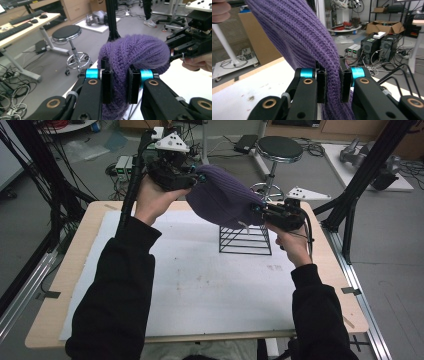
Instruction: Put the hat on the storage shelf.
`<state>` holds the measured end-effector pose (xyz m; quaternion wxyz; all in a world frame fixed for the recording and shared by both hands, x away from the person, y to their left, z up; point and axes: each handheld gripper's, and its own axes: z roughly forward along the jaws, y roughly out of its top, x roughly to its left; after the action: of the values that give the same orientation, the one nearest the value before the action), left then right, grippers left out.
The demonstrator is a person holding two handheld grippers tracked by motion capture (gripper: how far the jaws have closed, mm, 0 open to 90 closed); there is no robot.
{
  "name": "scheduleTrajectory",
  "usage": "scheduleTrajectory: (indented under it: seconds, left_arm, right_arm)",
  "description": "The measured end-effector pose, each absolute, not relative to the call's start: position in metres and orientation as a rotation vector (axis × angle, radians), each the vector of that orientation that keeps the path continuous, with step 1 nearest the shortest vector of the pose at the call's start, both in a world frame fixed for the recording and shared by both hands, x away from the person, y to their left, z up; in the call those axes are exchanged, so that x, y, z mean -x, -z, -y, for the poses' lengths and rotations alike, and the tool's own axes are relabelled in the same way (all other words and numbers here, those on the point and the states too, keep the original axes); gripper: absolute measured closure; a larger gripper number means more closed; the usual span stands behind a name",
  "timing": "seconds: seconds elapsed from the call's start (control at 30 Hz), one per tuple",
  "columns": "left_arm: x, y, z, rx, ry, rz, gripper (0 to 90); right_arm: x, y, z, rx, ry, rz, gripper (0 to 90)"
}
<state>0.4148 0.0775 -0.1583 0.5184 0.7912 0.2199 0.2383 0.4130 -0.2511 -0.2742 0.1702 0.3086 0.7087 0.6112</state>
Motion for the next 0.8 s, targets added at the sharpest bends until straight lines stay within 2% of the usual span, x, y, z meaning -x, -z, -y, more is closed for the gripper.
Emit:
scheduleTrajectory:
  seconds: [0.37,0.8]
  left_arm:
    - [-0.425,0.152,-0.068,-1.935,-0.559,-0.565,78.8]
    - [-0.436,0.157,-0.031,-2.022,-0.539,-0.558,77.9]
  right_arm:
    - [-0.43,0.274,0.256,-0.941,-1.738,-1.97,81.3]
    - [-0.446,0.287,0.276,-1.105,-1.639,-1.993,80.2]
